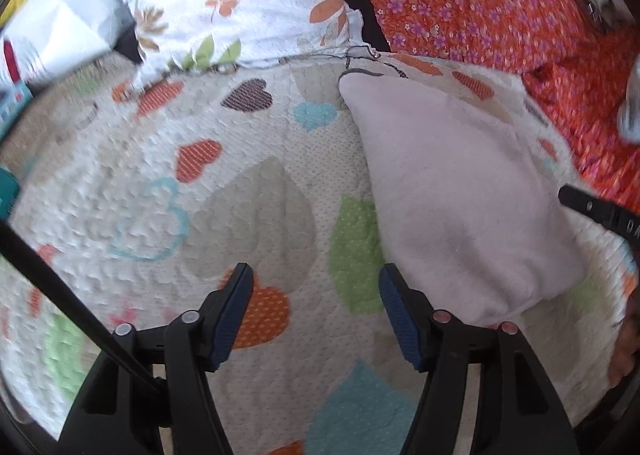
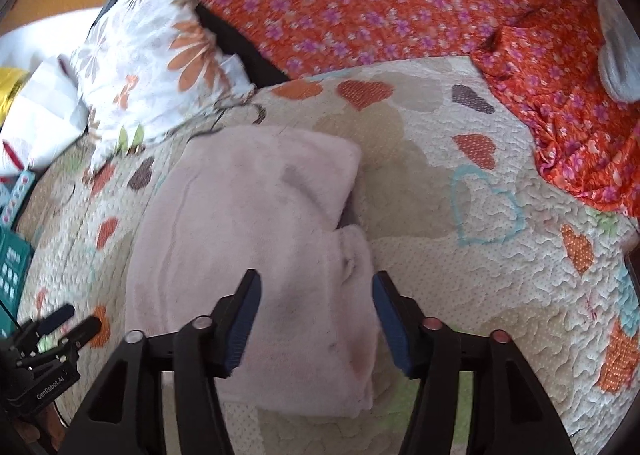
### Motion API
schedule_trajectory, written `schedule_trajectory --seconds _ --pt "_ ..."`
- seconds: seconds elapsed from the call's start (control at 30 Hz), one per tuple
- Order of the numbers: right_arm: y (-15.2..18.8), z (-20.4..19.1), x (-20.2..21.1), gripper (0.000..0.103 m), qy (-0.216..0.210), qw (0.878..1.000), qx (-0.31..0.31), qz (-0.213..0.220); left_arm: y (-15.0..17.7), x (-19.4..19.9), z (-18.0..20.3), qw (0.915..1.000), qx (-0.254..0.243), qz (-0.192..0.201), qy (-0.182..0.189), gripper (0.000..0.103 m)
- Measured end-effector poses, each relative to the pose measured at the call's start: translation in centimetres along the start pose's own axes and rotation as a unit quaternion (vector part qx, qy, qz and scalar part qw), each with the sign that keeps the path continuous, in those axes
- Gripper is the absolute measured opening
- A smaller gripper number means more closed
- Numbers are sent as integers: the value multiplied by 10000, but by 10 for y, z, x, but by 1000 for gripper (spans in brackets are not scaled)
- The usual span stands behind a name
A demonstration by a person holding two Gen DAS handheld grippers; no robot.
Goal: Fold small clothes
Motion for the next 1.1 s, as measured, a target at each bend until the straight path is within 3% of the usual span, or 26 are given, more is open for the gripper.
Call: schedule_trajectory --seconds 0.17,0.27,0.33,0.43,0.47,0.5,0.53,0.6,0.7,0.77,0.8,0.87,0.97,1.1 --pt "-11 29 -12 74 -223 9983 -535 -13 -15 -26 3 9926 631 -463 934 74" --pt "-12 45 -30 75 -485 9948 -871 -195 -17 -49 15 9800 948 -893 1504 79" --pt "-11 54 -46 76 -718 9904 -1118 -387 -16 -59 22 9740 1151 -1017 1666 83" --pt "-4 64 -70 74 -1397 9733 -1702 -646 -17 -59 29 9767 1177 -906 1546 85" --pt "-2 64 -75 64 -1592 9671 -1876 -650 -18 -58 32 9784 1097 -897 1505 68" --pt "-1 62 -77 47 -1752 9614 -2011 -681 -19 -54 37 9779 971 -911 1615 51" --pt "1 60 -79 42 -1988 9525 -2181 -756 -21 -51 40 9775 861 -958 1673 36" --pt "1 58 -76 36 -2312 9386 -2440 -775 -25 -36 40 9816 735 -763 1588 30" --pt "3 57 -65 35 -2540 9311 -2505 -765 -28 -20 39 9852 542 -648 1492 29" --pt "8 59 -64 36 -2223 9408 -2398 -896 -23 -23 43 9888 242 -743 1273 29" --pt "11 62 -64 45 -1960 9483 -2317 -932 -20 -26 44 9901 127 -810 1139 28" --pt "12 67 -62 55 -1800 9508 -2344 -930 -13 -28 43 9914 -24 -871 978 28" --pt "3 68 -42 55 -1504 9614 -2230 -578 -9 -20 38 9932 -220 -748 868 27" --pt "-13 46 -3 55 -1180 9821 -1466 47 -3 -12 25 9955 -417 -599 611 26"
Point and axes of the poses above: each gripper's, at about its wrist camera, not at the fingertips, and x roughly against the way its jaws point, z to its right, y to its underside, the point moved 2 cm from there along -x, roughly the way its jaws point, and after that the axes turned 6 degrees about -y, right-handed, at the moved point
